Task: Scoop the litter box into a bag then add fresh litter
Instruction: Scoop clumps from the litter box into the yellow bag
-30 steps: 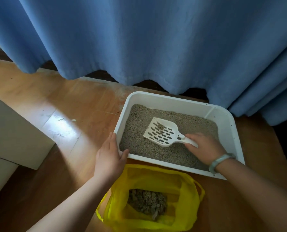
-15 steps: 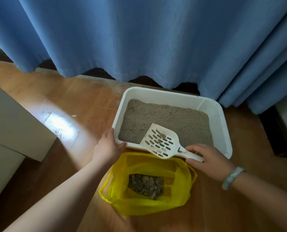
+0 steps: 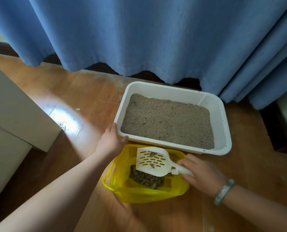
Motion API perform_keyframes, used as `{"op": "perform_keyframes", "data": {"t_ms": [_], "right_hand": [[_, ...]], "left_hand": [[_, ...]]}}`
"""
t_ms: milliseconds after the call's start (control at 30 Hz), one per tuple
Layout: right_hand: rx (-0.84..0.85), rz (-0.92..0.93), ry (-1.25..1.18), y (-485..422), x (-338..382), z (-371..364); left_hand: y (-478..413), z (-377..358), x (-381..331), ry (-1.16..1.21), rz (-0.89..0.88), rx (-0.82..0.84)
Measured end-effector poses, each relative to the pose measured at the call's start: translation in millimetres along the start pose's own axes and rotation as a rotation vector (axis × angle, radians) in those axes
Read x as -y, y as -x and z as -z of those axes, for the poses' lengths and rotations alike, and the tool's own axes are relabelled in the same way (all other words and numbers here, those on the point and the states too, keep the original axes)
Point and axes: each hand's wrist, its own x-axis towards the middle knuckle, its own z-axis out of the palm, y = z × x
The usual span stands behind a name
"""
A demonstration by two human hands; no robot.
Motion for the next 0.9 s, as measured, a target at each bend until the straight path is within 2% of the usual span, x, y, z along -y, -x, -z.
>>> {"op": "perform_keyframes", "data": {"t_ms": [200,467,700,900], "right_hand": [[0.054,0.038,0.155,0,5,-9],[-0.193,0.176,0.055,5,-2,-22],[-0.268,0.285,0.183,9,-6,-28],[-0.301,0.28,0.164,10,-11,-31]], "left_hand": [[2,-2,3,0.002,-0.018,0.006],[1,-1,4,-0.007,-0.026,0.02],[1,0,4,-0.004,-0.023,0.032],[3,1,1,0.0,-0.014,0.034]]}}
